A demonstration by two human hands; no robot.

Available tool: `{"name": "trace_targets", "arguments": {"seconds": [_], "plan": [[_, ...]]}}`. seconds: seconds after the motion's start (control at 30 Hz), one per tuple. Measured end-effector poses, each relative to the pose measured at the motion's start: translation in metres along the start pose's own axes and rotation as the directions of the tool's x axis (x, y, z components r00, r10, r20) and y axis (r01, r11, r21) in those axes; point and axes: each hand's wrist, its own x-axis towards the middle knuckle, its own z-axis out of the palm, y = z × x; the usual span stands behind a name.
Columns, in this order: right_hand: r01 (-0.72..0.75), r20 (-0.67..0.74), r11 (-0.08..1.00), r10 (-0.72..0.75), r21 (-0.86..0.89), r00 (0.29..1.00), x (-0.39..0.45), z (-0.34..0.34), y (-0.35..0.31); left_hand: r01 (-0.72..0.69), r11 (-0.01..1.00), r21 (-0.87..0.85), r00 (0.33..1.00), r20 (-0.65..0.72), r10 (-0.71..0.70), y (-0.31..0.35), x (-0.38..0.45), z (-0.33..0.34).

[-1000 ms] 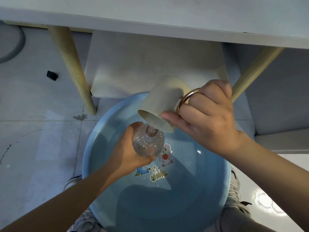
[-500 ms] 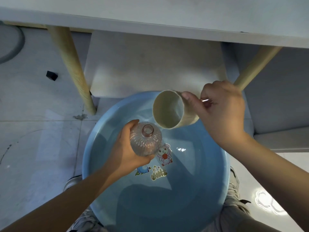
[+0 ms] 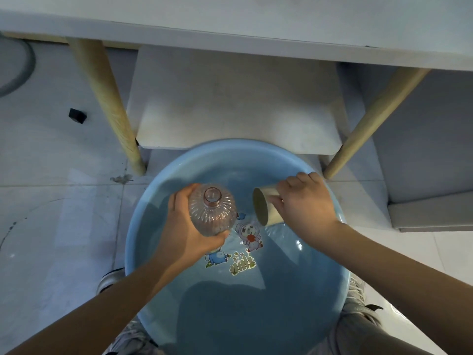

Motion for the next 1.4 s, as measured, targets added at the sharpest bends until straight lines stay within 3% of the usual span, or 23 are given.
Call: {"name": "trace_targets", "arguments": {"seconds": [0.23, 0.53, 0.63, 0.77, 0.87, 0.97, 1.13, 1.4], "plan": [[0.032, 0.147, 0.999, -0.037, 0.039, 0.988, -0.001, 0.014, -0.014, 0.011, 0.997, -0.079, 0.999, 0.032, -0.009, 0.001, -0.002, -0.002], [-0.128, 0.245, 0.962, 0.067, 0.24, 0.967, 0.0, 0.02, -0.006, 0.029, 0.997, -0.069, 0.999, 0.028, -0.027, 0.0, -0.003, -0.002], [-0.353, 0.327, 0.834, 0.222, 0.424, 0.919, 0.002, 0.013, 0.012, 0.033, 0.998, -0.049, 0.999, 0.027, -0.032, 0.001, -0.003, -0.003], [-0.549, 0.431, 0.613, 0.347, 0.568, 0.833, 0.001, 0.001, 0.016, 0.032, 0.999, -0.031, 0.999, 0.023, -0.031, 0.003, -0.002, -0.003], [-0.652, 0.485, 0.413, 0.443, 0.636, 0.754, -0.001, -0.008, 0.013, 0.041, 0.999, -0.027, 0.999, 0.028, -0.04, 0.003, -0.002, -0.002], [-0.679, 0.507, 0.313, 0.48, 0.664, 0.716, 0.0, -0.019, 0.014, 0.048, 0.999, -0.022, 0.999, 0.025, -0.047, 0.003, -0.003, -0.003], [-0.638, 0.469, 0.261, 0.492, 0.724, 0.733, 0.005, -0.04, 0.019, 0.061, 0.998, -0.032, 0.998, 0.031, -0.06, 0.002, -0.003, -0.004], [-0.516, 0.336, 0.391, 0.443, 0.762, 0.831, 0.017, -0.072, 0.019, 0.05, 0.998, -0.026, 0.998, 0.048, -0.048, 0.009, -0.005, 0.0]]}}
